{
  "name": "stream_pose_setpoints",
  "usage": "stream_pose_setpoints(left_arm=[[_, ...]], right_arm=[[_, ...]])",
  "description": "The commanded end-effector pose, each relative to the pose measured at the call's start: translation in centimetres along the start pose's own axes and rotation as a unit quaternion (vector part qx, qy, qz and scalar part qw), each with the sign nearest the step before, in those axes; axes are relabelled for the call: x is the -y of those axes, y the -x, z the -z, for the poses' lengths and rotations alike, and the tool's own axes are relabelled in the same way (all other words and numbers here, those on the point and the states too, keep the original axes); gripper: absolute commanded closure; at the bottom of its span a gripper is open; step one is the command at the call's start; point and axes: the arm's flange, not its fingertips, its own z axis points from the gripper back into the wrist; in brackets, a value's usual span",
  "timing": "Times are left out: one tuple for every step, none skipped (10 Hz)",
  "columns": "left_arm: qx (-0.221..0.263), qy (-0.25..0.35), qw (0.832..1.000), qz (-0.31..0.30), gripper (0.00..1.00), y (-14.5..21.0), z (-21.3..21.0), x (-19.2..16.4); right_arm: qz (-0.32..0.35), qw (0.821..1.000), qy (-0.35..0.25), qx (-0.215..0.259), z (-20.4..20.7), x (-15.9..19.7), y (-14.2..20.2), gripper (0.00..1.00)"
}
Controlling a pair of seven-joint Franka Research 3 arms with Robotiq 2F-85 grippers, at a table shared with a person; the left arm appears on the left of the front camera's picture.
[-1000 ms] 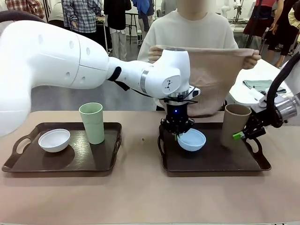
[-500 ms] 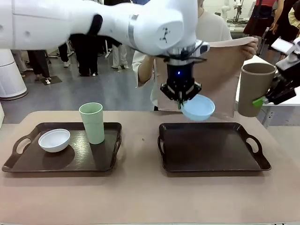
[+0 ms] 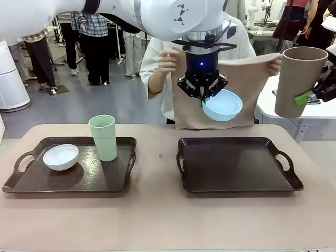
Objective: Set up a tray with a mat and arrange the tableware.
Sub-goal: Pick up the Picnic Bowl and Reusable plastic cup from the Handle tray in front of the human's position and hold them in the air, then place the Picnic Bowl and Reusable plastic cup back onto the Handle tray in front of the human's position.
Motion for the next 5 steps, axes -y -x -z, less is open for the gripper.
stream_pose_setpoints(left_arm=[[-0.002, 0.001, 1.000, 0.011, 1.00, -0.11, 0.16, 0.04], [-0.002, 0.001, 1.000, 0.011, 1.00, -0.11, 0.16, 0.04], [-0.002, 0.001, 1.000, 0.011, 1.00, -0.11, 0.16, 0.04], [-0.002, 0.001, 1.000, 0.011, 1.00, -0.11, 0.16, 0.04], [-0.002, 0.001, 1.000, 0.011, 1.00, -0.11, 0.16, 0.04]], right_arm=[[-0.001, 1.000, -0.001, -0.005, 0.37, 0.27, 0.21, 0.78], [-0.001, 1.000, -0.001, -0.005, 0.37, 0.27, 0.21, 0.78], [-0.001, 1.000, -0.001, -0.005, 0.37, 0.27, 0.21, 0.78], [-0.001, 1.000, -0.001, -0.005, 0.37, 0.27, 0.21, 0.78], [-0.001, 1.000, -0.001, -0.005, 0.37, 0.27, 0.21, 0.78]])
